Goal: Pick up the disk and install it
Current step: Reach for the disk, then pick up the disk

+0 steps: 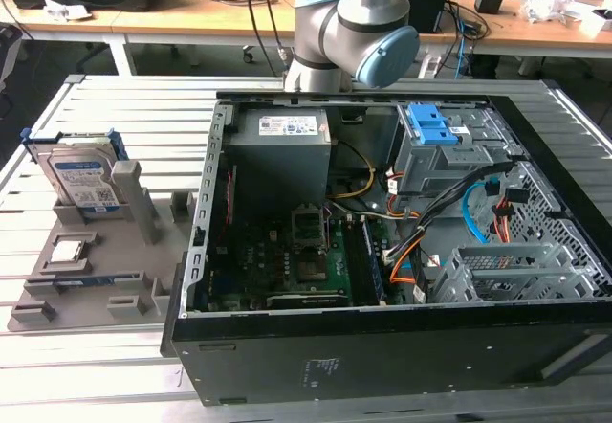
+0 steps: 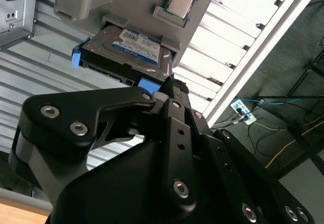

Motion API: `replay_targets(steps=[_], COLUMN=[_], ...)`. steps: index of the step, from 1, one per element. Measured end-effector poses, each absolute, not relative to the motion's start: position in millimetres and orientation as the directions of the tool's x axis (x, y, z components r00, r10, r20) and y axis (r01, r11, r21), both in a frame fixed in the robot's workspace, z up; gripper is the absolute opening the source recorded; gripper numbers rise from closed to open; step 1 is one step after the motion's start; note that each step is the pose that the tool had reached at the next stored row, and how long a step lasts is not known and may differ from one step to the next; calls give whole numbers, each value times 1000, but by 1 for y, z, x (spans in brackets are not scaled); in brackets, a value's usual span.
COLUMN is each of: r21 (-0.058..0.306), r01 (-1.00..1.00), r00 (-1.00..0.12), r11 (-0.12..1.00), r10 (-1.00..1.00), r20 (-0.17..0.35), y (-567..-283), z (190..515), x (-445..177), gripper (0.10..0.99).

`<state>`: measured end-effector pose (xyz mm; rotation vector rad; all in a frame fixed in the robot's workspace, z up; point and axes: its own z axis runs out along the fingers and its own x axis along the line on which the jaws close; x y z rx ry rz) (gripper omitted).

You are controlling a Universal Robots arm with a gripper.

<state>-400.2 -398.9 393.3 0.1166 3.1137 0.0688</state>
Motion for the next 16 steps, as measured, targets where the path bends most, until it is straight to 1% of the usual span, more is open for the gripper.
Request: replay_targets(steps=[9,16], r21=[45,45], r01=[73,-30], r00=[-997,-999], r11=[996,999], r10=[74,-29], r20=[-23,-23], y=[-399,-399], z=[393,393], x=[-400,-400], gripper=[106,106])
